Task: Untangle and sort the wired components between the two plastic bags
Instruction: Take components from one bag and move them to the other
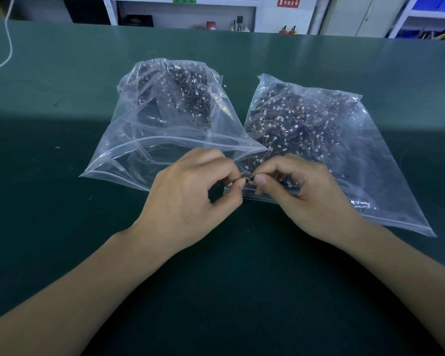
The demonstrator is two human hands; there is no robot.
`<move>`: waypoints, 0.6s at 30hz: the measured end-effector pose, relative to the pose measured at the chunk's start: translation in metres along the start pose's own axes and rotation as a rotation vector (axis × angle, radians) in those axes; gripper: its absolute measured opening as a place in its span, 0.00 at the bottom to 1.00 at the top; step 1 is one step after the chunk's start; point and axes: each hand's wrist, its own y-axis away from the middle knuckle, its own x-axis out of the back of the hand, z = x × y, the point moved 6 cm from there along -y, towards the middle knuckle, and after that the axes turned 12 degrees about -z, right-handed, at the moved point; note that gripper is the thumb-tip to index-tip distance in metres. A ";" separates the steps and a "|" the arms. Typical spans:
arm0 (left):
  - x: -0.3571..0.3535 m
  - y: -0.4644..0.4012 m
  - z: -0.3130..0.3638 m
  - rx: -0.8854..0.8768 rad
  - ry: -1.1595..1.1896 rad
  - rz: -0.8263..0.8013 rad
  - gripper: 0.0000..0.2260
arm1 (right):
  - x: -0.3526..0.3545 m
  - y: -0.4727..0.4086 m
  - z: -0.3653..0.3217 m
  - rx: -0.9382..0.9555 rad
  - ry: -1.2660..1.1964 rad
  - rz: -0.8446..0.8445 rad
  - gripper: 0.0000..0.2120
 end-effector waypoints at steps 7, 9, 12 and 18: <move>0.000 -0.001 -0.009 0.003 0.047 0.018 0.06 | -0.002 0.001 -0.005 0.031 0.143 -0.016 0.13; 0.001 -0.001 -0.012 -0.002 0.058 0.028 0.07 | -0.002 0.001 -0.007 0.062 0.219 -0.031 0.20; 0.003 -0.001 -0.013 -0.013 0.052 0.063 0.07 | -0.001 0.000 -0.005 0.066 0.313 -0.042 0.26; 0.003 0.000 -0.008 -0.045 0.086 0.055 0.07 | 0.010 0.001 -0.002 0.136 0.352 0.100 0.15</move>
